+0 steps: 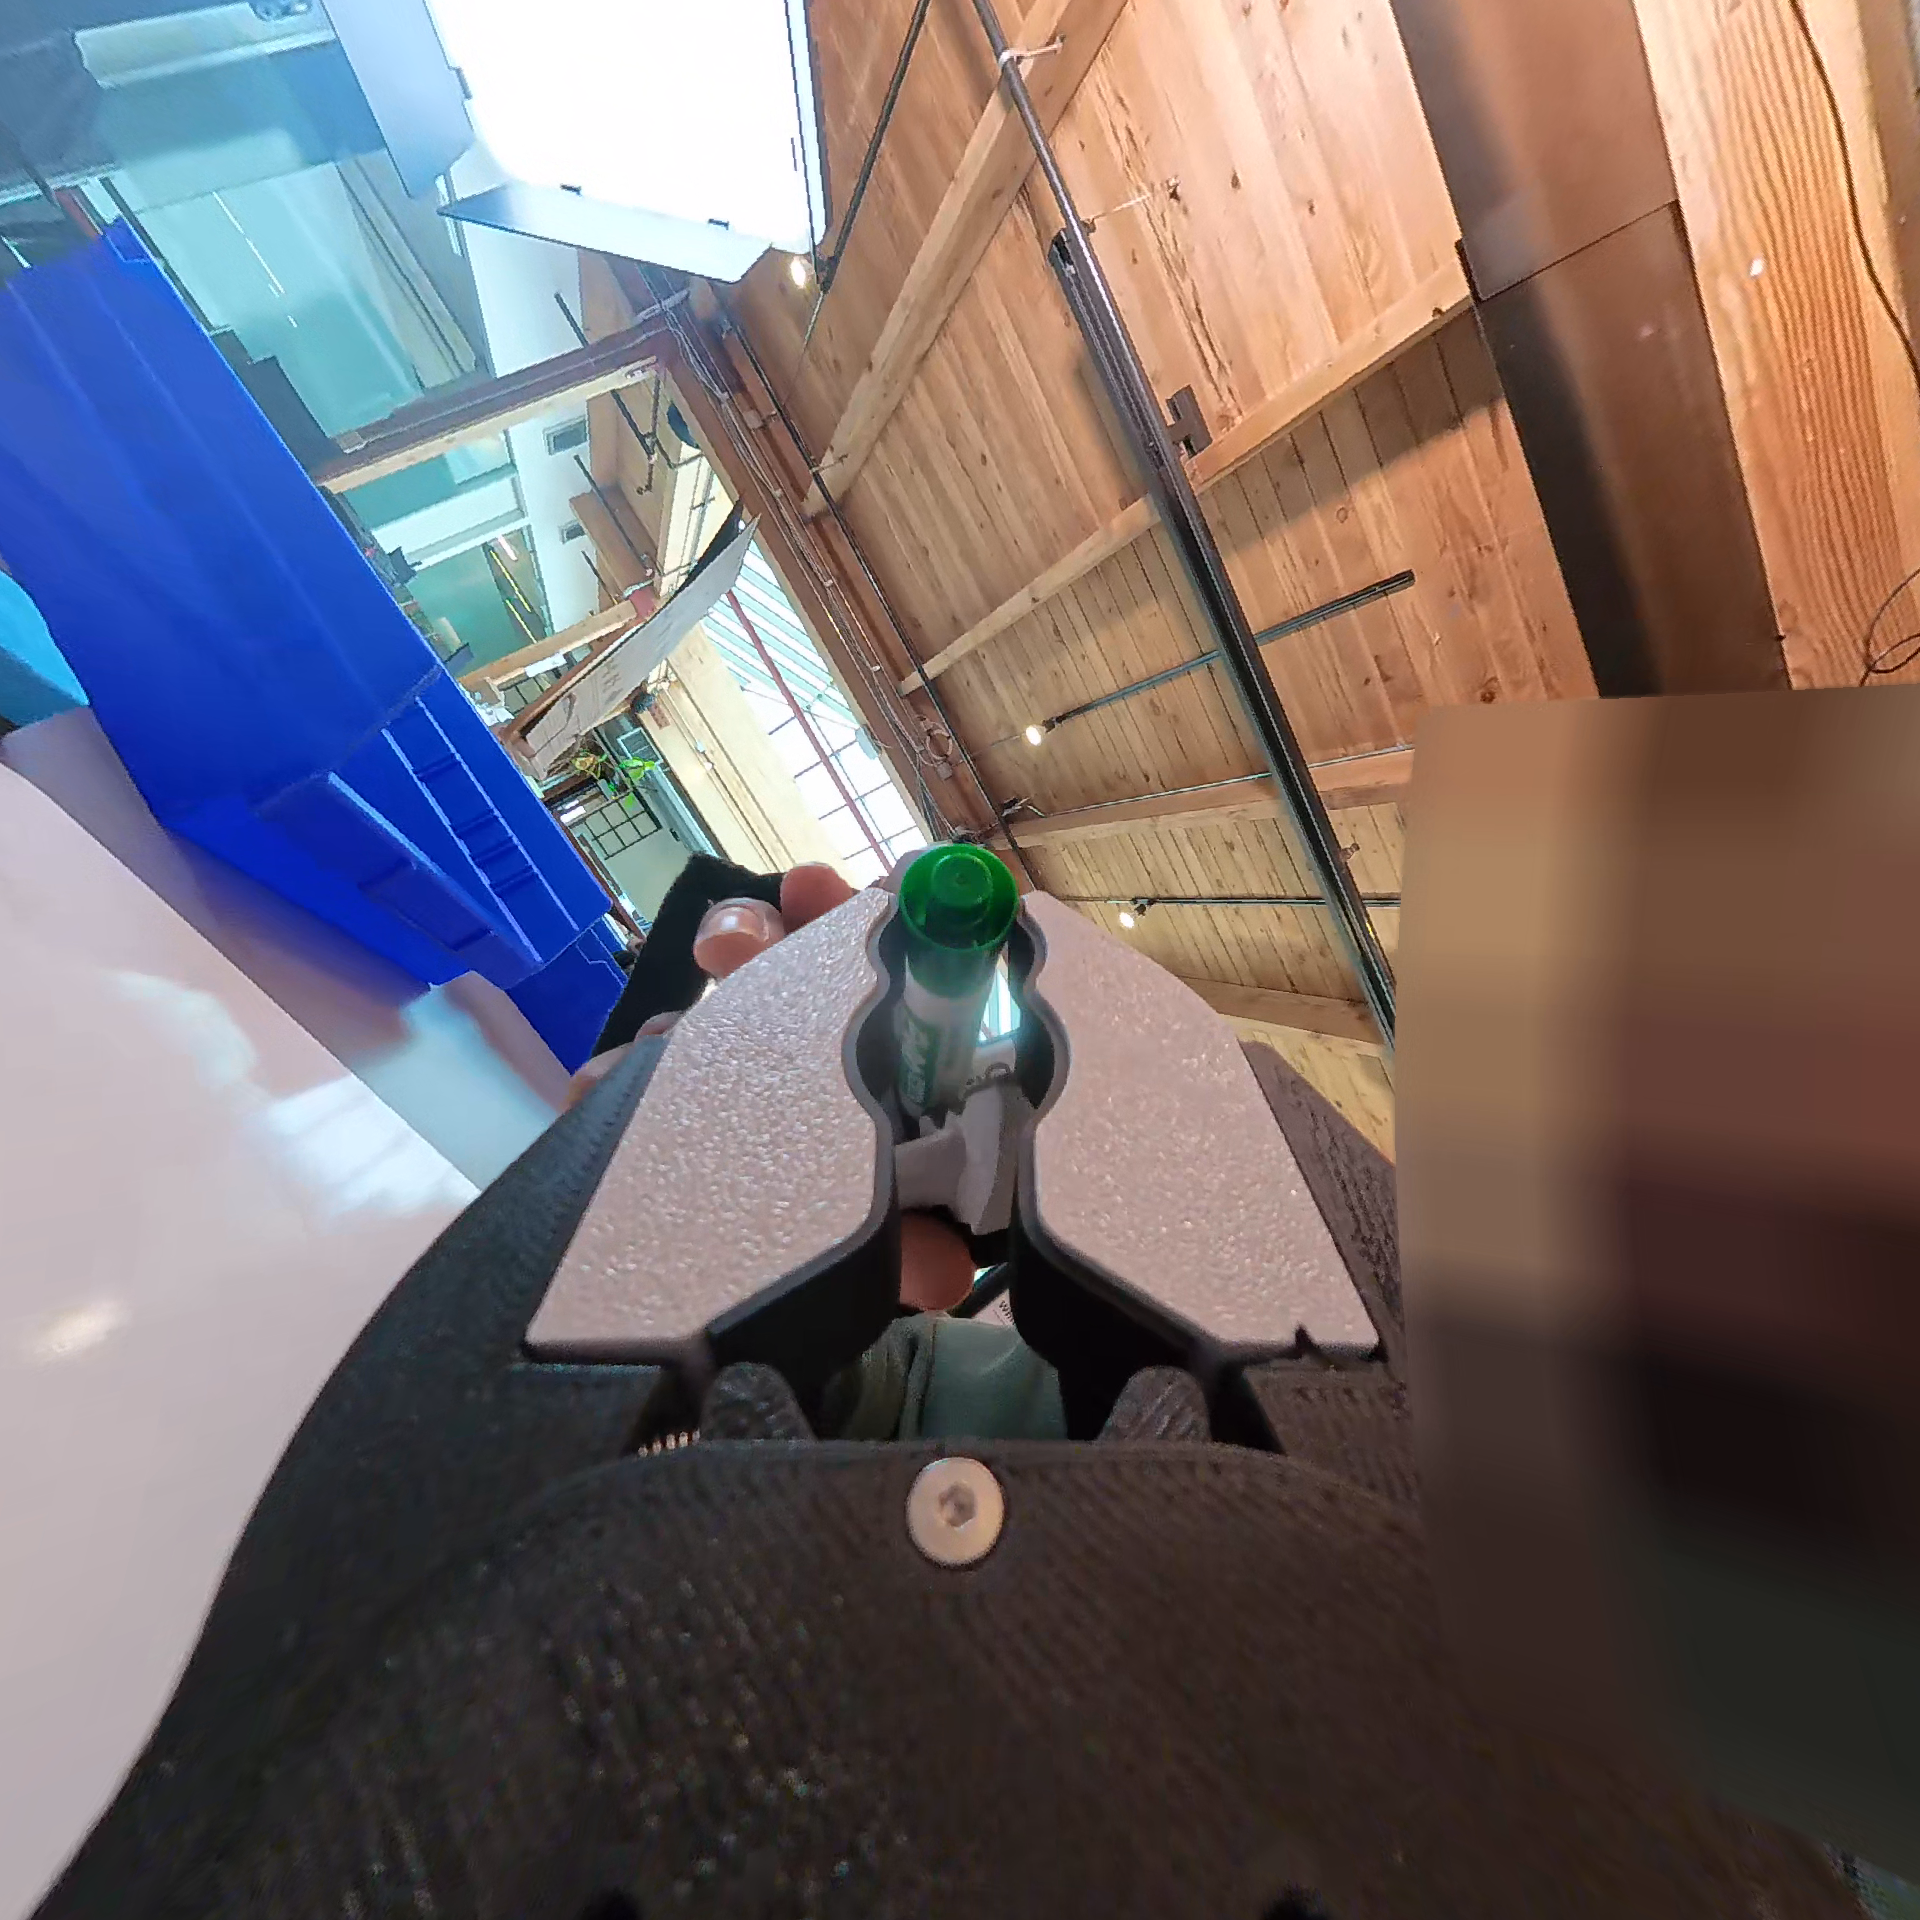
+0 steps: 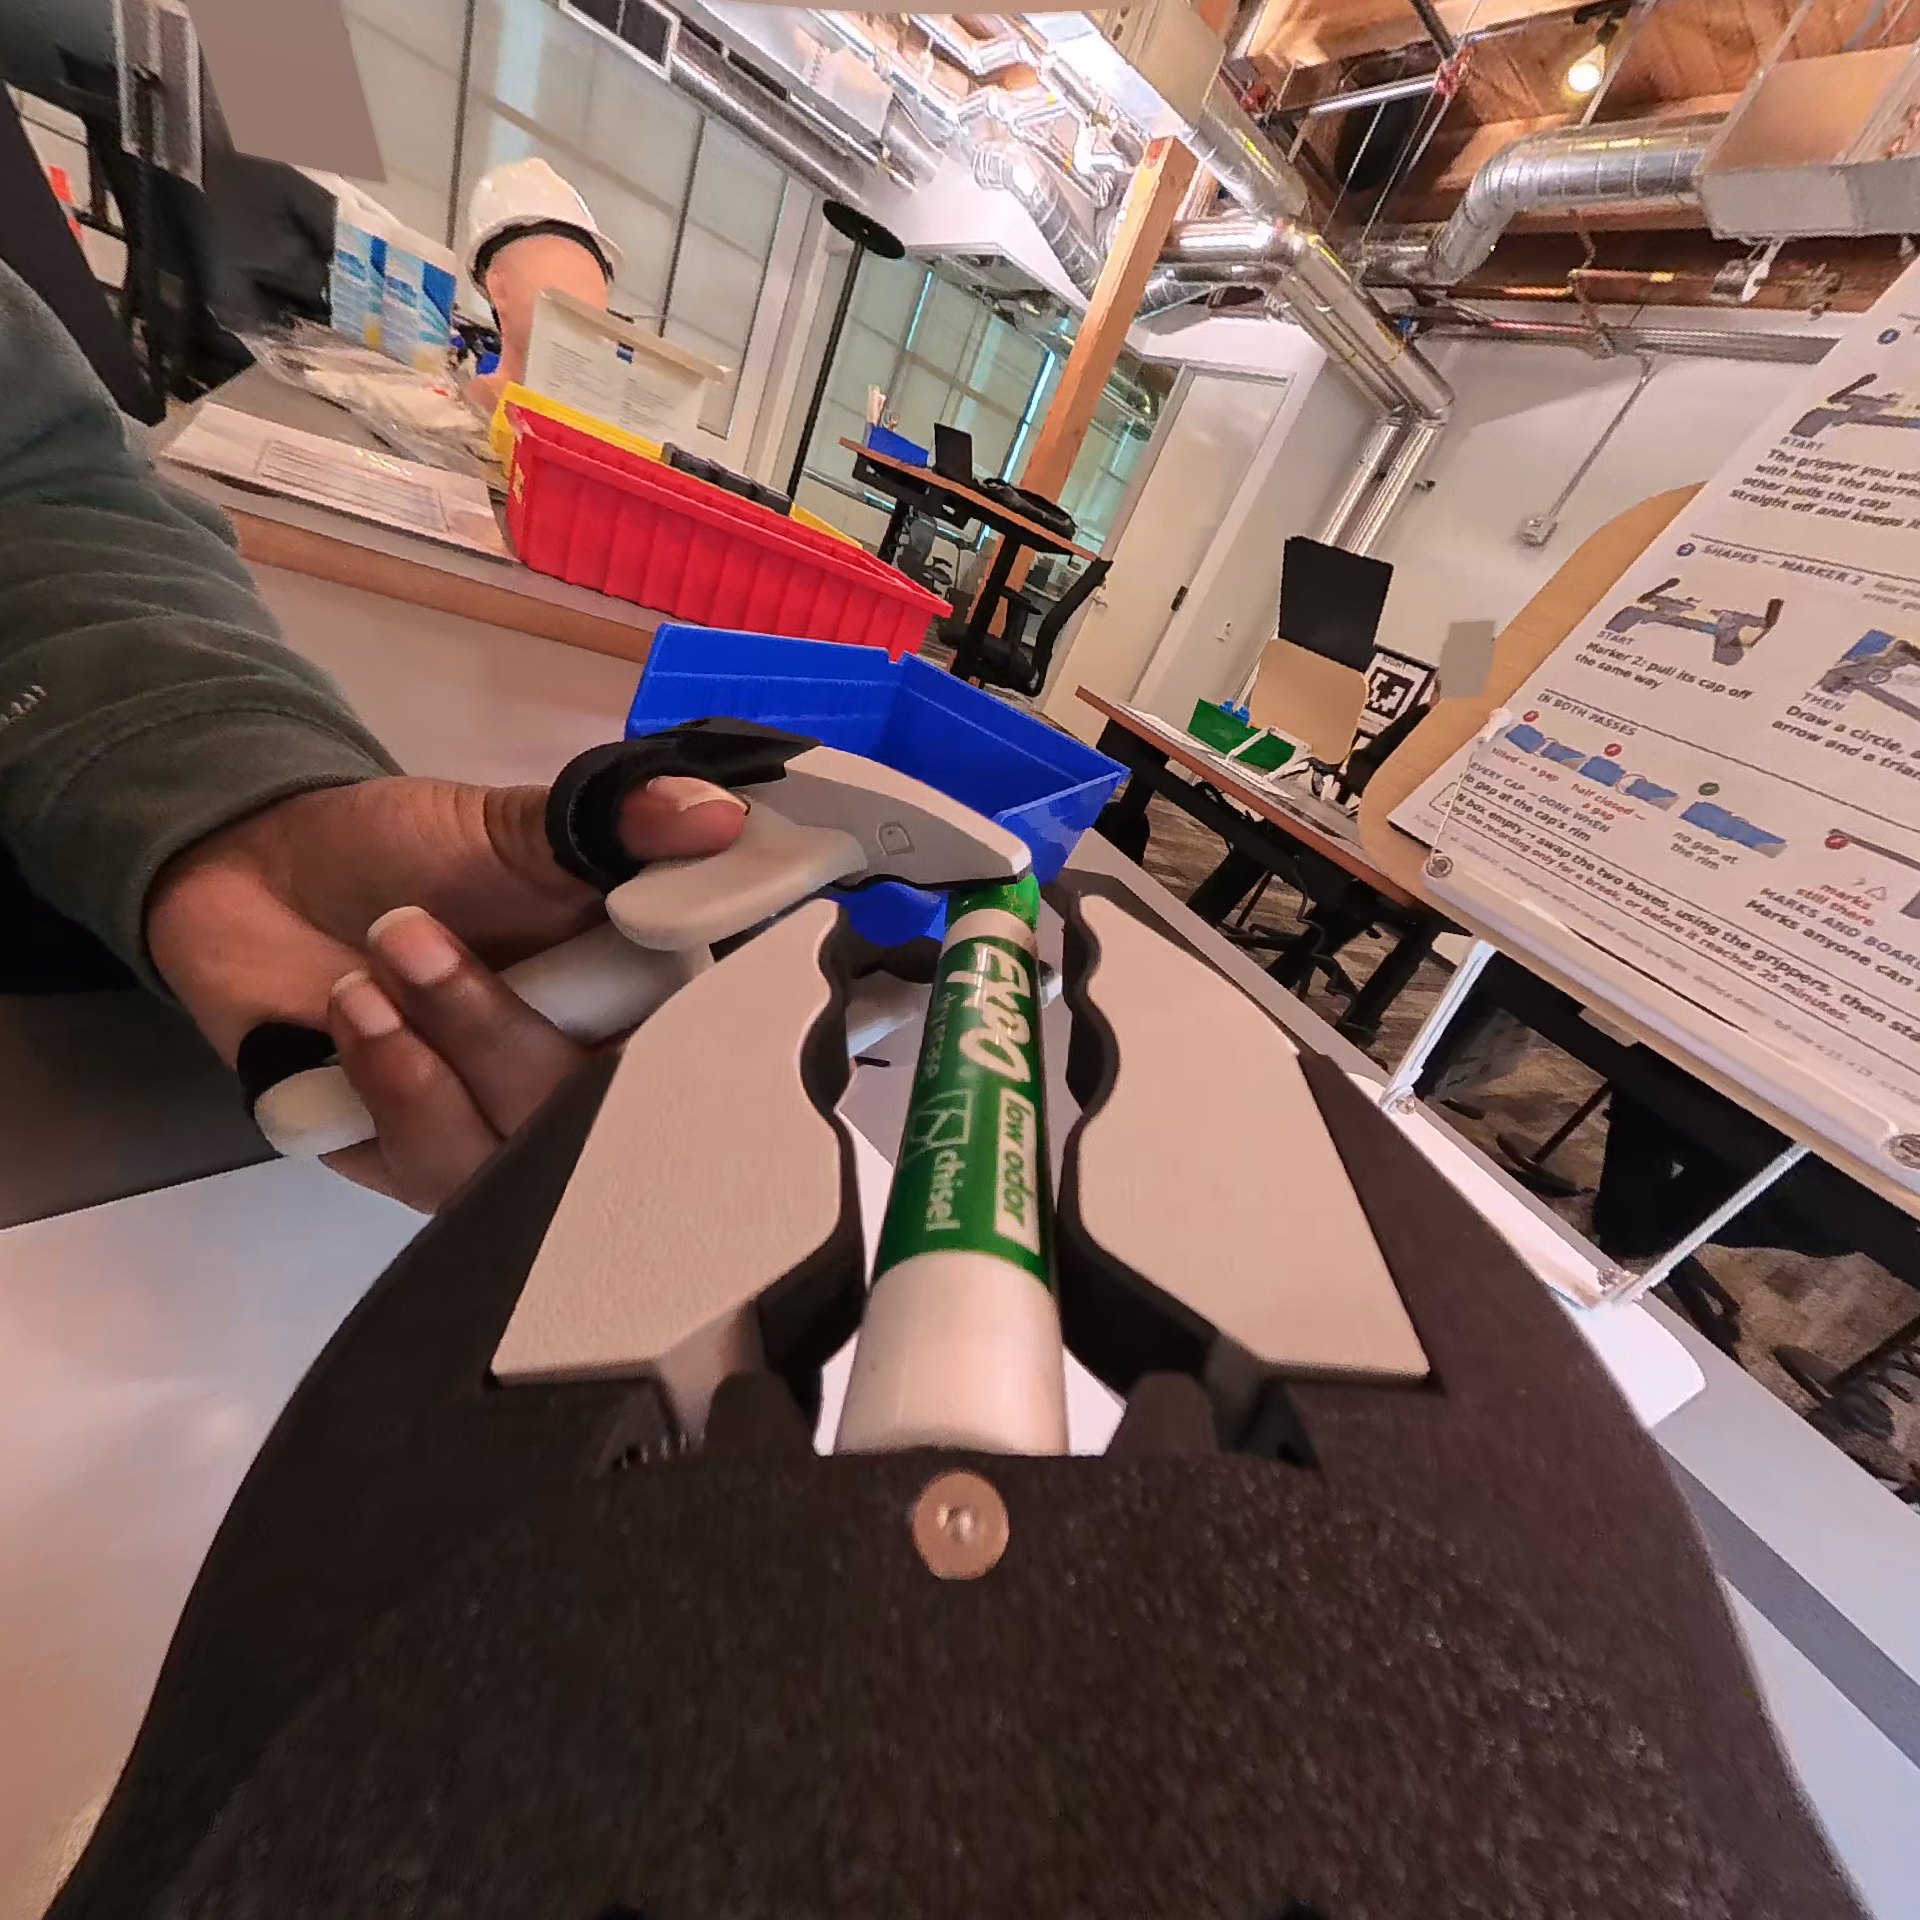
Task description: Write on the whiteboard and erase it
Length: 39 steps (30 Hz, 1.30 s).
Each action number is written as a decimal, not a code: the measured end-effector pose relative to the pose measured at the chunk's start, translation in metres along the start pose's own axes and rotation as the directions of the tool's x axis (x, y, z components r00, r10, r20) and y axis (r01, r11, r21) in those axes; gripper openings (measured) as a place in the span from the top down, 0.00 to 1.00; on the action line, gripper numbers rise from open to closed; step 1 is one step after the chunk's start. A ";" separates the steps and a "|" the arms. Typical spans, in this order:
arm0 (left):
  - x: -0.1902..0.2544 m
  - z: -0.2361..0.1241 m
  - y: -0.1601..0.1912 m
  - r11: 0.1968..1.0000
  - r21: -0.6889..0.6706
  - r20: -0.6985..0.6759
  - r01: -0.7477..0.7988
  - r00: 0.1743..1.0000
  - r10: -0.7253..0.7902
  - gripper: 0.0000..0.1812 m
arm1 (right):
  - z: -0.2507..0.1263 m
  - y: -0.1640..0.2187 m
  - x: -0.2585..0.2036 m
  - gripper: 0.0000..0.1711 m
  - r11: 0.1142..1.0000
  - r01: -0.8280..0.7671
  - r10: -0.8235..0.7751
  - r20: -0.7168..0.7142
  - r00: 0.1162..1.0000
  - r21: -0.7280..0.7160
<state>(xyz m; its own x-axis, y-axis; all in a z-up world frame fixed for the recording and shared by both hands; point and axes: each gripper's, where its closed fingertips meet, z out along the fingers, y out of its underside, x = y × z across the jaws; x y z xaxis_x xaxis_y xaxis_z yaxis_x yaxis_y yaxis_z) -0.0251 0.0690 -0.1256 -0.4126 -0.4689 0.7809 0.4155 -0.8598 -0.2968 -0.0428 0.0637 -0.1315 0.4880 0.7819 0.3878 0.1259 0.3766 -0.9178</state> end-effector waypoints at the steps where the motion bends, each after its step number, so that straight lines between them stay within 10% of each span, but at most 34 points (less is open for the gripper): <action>1: 0.000 0.000 0.001 1.000 0.007 0.001 0.001 1.000 -0.001 0.90 | -0.001 0.000 0.000 0.78 1.000 -0.002 0.002 0.005 1.000 0.002; 18: 0.009 0.000 0.017 0.926 -0.268 0.010 -0.266 0.960 0.279 0.82 | -0.008 0.003 0.007 0.80 0.957 -0.289 0.289 0.134 0.948 -0.017; 28: 0.007 -0.020 0.003 0.564 -0.515 -0.053 -0.645 0.681 0.730 0.82 | -0.017 -0.006 0.008 0.80 0.861 -0.508 0.487 0.265 0.832 0.012; 39: 0.000 -0.033 0.024 0.271 -0.621 -0.173 -0.735 0.466 0.868 0.88 | -0.010 0.016 -0.027 0.80 0.782 -0.606 0.608 0.392 0.690 -0.146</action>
<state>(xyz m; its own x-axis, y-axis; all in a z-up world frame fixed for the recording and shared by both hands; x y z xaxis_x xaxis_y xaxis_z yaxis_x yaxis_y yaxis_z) -0.0417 0.0415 -0.1504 0.0284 -0.9995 0.0117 -0.0876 -0.0141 -0.9961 -0.0456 0.0441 -0.1571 0.0753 0.9634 -0.2572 -0.0714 -0.2521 -0.9651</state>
